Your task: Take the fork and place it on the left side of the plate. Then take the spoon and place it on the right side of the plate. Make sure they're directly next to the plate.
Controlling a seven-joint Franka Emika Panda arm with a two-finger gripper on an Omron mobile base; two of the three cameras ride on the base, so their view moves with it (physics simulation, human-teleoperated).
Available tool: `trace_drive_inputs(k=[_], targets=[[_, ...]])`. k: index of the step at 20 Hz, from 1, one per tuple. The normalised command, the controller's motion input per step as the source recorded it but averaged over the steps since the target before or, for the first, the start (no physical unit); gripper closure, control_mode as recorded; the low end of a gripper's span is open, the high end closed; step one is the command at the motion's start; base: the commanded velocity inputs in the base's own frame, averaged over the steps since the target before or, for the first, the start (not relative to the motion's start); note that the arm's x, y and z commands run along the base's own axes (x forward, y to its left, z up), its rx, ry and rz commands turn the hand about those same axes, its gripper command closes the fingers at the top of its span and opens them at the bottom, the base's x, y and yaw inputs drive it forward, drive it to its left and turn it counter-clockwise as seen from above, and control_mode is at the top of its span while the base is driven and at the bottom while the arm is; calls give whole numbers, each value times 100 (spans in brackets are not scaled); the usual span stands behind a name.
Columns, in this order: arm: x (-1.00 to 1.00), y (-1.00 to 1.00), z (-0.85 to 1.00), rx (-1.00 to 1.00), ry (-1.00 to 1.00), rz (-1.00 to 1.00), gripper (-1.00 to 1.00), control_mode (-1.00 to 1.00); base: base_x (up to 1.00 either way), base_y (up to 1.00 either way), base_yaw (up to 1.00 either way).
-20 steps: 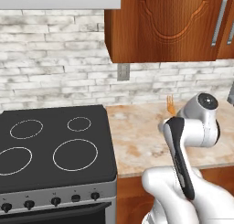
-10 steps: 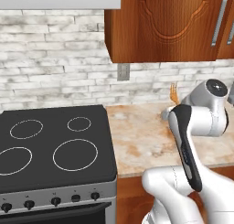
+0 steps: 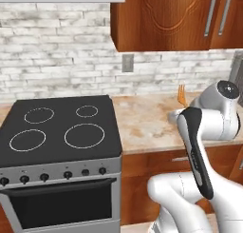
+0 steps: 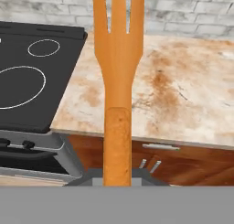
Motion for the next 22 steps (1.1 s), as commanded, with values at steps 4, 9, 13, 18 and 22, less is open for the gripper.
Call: trace_drive_inputs(k=[4, 9, 13, 18, 22], targets=[[0, 0, 0, 0, 0, 0, 100, 100, -82, 92, 0], [0, 0, 0, 0, 0, 0, 100, 100, -56, 100, -7], [0, 0, 0, 0, 0, 0, 100, 100, -25, 100, -31], [0, 0, 0, 0, 0, 0, 100, 100, -18, 94, -37], [0, 0, 0, 0, 0, 0, 100, 100, -15, 76, -47]])
